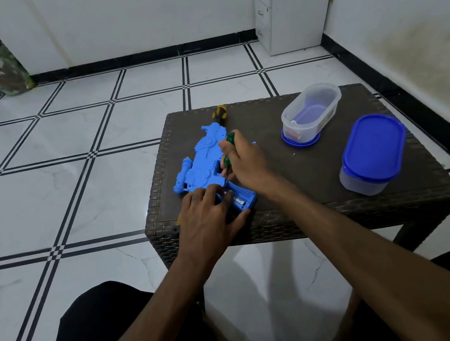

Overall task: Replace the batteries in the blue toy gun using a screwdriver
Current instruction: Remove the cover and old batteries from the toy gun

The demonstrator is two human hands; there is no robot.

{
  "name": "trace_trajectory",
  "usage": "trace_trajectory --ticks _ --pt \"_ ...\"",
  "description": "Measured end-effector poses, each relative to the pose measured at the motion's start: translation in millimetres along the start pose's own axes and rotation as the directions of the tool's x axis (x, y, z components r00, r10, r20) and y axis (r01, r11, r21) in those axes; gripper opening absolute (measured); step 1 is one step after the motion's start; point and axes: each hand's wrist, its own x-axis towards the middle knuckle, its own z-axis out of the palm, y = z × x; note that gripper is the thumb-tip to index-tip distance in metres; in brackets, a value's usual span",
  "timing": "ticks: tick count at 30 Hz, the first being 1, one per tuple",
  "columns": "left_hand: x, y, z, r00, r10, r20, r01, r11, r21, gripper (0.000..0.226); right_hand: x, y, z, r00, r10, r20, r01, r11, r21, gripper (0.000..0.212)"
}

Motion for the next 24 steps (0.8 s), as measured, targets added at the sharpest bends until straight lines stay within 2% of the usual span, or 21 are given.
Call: trace_trajectory --ticks 3,9,16,21,23,24 --pt "-3 0 0 1.0 0.012 0.011 -0.013 1.0 0.028 0.054 5 3 -2 0.999 0.048 -0.003 -0.048 0.999 0.006 0.022" --pt "-7 -2 -4 0.999 0.036 0.026 -0.036 0.999 -0.003 0.051 7 6 -6 0.982 0.186 -0.028 -0.173 0.951 0.255 0.022" --pt "-6 -8 -6 0.998 -0.008 0.067 0.026 0.962 -0.273 0.051 -1 9 -18 0.961 0.266 -0.077 -0.207 0.876 0.436 0.031" --pt "-3 -6 -13 0.985 -0.123 0.123 0.167 0.858 -0.486 0.061 -13 3 -32 0.963 0.231 -0.138 -0.149 0.885 0.442 0.023" --pt "-3 -5 -16 0.978 -0.151 0.144 0.206 0.813 -0.545 0.063 -20 -3 -40 0.974 0.222 -0.044 -0.19 0.91 0.368 0.02" --pt "-3 -6 -18 0.972 -0.177 0.158 0.236 0.784 -0.574 0.062 -22 -4 -42 0.976 0.216 0.016 -0.212 0.939 0.272 0.017"
